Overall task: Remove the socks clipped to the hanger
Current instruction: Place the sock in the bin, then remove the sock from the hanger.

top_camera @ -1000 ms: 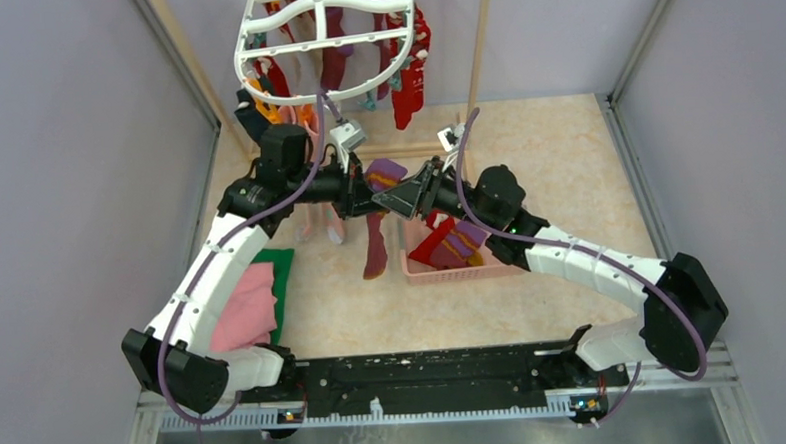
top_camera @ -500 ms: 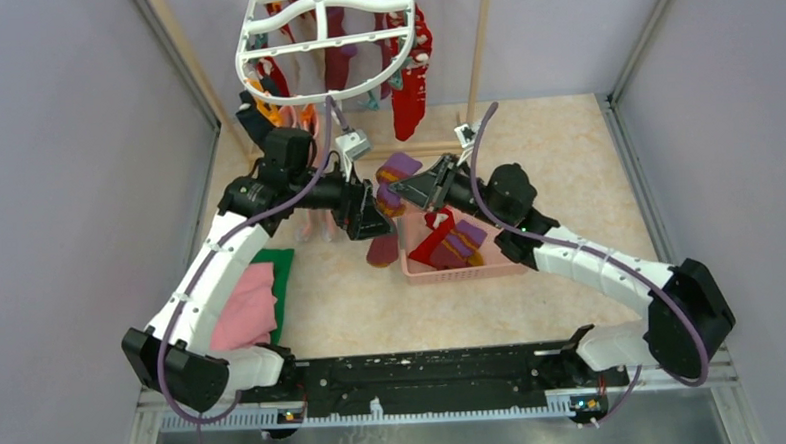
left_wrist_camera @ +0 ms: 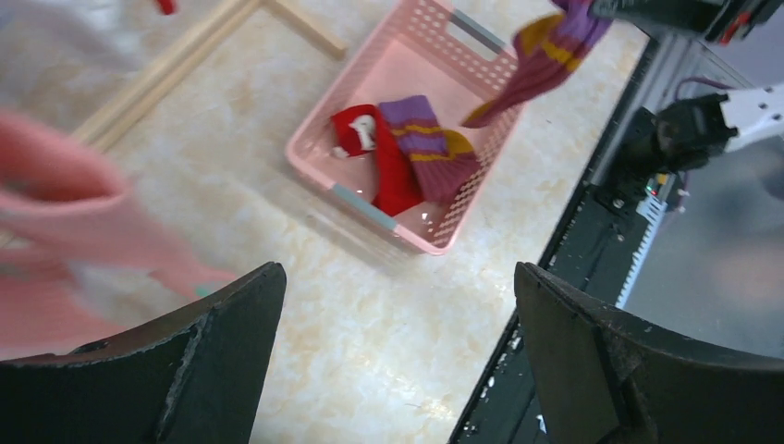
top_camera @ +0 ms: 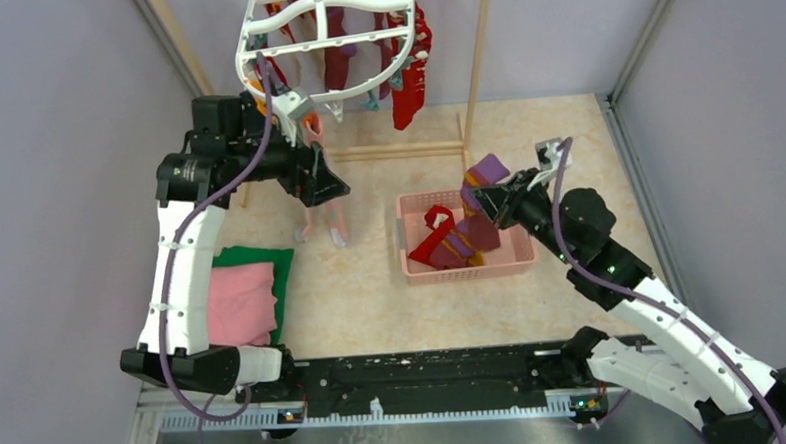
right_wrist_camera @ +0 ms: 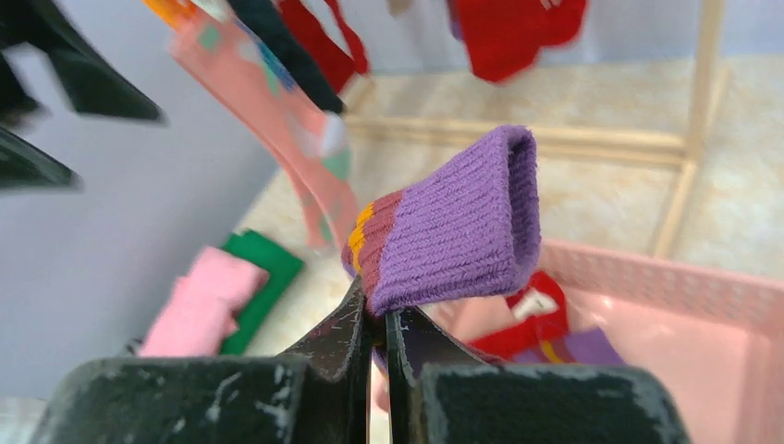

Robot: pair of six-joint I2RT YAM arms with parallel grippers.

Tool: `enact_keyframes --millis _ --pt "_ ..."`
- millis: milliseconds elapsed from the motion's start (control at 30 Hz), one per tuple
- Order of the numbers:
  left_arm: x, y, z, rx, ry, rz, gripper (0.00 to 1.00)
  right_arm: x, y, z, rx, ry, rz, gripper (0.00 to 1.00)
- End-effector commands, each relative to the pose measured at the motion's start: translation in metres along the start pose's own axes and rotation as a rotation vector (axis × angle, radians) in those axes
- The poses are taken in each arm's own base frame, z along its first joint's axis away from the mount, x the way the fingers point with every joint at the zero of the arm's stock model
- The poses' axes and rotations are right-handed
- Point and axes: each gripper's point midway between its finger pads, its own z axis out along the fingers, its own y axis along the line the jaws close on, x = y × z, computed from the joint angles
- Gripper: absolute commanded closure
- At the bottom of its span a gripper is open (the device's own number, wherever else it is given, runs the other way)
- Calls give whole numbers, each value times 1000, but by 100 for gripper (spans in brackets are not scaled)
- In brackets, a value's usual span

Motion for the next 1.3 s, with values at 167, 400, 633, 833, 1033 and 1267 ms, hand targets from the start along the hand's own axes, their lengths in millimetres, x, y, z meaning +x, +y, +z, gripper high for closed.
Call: enact_keyframes --millis 167,400,633,833,1033,1267 --pt "-15 43 -51 -117 -79 -30 1 99 -64 16 184 254 -35 100" --pt "-17 56 -68 -195 -98 -45 1 121 -95 23 291 328 -3 87" --pt "-17 69 -72 -241 -94 -70 1 144 -162 -12 565 458 45 2" --pt "-15 66 -69 -213 -106 -87 1 101 -146 -10 541 380 23 1" --pt "-13 74 -74 -236 -111 -107 1 68 -101 24 321 271 37 1" --pt "-16 92 -97 -297 -146 -156 1 54 24 105 -21 146 -221 1"
